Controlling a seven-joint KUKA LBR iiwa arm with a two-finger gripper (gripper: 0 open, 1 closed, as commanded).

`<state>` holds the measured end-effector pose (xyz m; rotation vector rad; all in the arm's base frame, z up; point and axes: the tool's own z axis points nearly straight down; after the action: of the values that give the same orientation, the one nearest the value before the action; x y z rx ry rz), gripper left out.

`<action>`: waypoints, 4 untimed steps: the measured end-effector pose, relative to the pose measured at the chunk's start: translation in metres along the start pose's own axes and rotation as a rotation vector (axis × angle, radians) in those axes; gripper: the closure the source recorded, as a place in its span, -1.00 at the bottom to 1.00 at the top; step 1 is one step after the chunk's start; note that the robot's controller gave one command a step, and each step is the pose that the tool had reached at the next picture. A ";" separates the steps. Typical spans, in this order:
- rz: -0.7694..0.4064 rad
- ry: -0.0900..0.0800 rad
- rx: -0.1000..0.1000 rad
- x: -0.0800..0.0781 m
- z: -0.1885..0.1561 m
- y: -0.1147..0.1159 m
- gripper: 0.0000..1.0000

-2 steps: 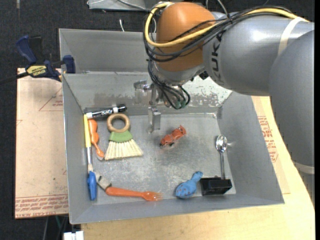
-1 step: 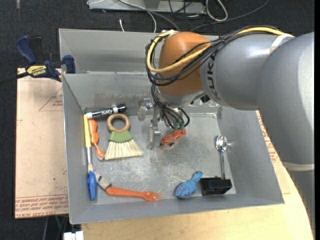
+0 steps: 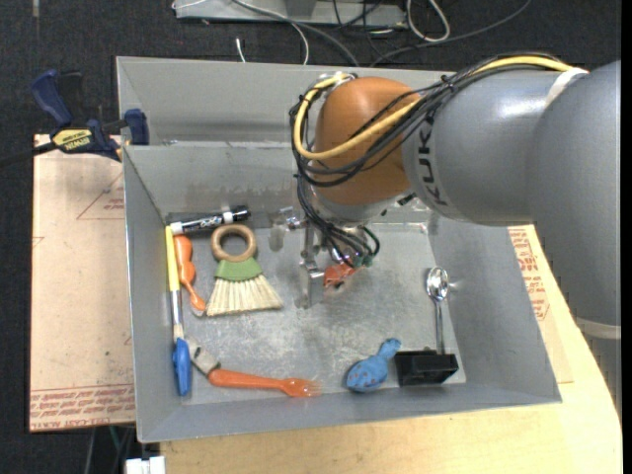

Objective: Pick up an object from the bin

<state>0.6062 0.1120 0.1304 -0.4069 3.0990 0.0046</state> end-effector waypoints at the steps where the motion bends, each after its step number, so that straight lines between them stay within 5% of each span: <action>1: 0.323 0.006 0.001 -0.015 0.042 -0.027 -1.00; 2: 0.222 0.006 0.000 -0.012 0.053 -0.027 -1.00; 3: 0.308 0.004 0.000 -0.030 0.015 -0.046 -1.00; 4: 0.217 0.010 -0.002 0.008 -0.039 -0.033 -1.00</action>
Offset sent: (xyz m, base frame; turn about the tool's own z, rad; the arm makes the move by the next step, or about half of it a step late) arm 0.0108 -0.0204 -0.0366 0.0255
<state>0.6067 0.0780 0.1692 -0.0699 3.1349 0.0081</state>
